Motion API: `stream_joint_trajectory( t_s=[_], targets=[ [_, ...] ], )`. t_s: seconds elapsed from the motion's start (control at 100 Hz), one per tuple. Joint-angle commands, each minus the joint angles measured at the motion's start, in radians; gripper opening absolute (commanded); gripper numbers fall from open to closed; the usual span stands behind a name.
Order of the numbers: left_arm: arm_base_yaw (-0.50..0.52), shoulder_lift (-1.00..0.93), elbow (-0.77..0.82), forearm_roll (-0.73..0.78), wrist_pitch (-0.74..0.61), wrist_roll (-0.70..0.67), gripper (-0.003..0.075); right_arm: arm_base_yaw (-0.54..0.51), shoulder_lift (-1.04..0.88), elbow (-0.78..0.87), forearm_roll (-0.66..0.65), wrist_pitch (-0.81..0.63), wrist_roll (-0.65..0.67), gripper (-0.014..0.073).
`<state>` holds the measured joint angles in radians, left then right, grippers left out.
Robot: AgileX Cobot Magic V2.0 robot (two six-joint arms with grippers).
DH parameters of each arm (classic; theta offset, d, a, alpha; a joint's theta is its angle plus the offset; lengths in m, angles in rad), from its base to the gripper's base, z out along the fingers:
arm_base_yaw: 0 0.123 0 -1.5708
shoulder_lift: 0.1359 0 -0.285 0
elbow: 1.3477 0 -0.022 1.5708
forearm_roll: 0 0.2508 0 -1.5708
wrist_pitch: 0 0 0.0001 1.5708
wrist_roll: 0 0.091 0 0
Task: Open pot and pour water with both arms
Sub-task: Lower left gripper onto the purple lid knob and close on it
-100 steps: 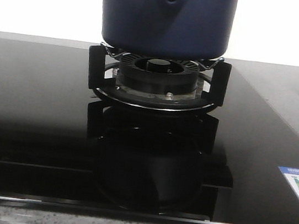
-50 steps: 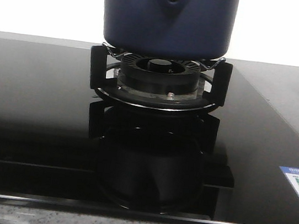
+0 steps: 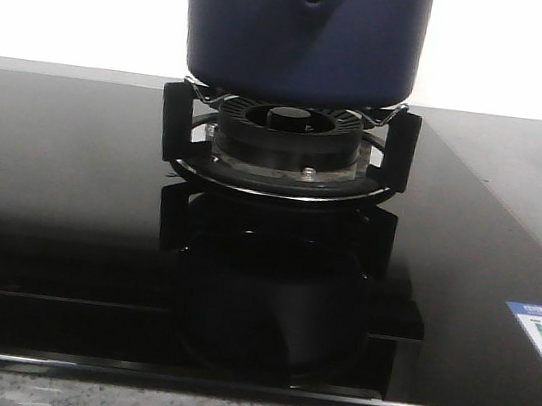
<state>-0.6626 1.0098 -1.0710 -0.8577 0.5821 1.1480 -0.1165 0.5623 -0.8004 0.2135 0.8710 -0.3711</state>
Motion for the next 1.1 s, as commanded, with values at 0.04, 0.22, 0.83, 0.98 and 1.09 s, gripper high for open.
stream_joint_trajectory(
  t_s=[0.04, 0.22, 0.83, 0.98, 1.09],
  targets=[
    [0.060, 0.039, -0.031, -0.236, -0.004, 0.142, -0.0004, 0.005, 0.010, -0.035, -0.005, -0.179, -0.004, -0.0065],
    [0.207, 0.086, -0.030, -0.501, 0.130, 0.323, -0.0004, 0.005, 0.004, -0.033, -0.028, -0.504, -0.004, -0.0065],
    [0.284, 0.107, -0.030, -0.548, 0.214, 0.339, -0.0003, 0.003, 0.009, -0.033, -0.222, -0.649, -0.004, 0.0485],
    [0.284, 0.107, -0.030, -0.548, 0.205, 0.339, -0.0003, 0.003, 0.009, -0.025, -0.229, -0.541, 0.000, 0.0501],
    [0.284, 0.111, -0.030, -0.546, 0.194, 0.339, -0.0003, 0.003, 0.007, 0.005, -0.229, -0.556, 0.013, 0.0501]
  ],
)
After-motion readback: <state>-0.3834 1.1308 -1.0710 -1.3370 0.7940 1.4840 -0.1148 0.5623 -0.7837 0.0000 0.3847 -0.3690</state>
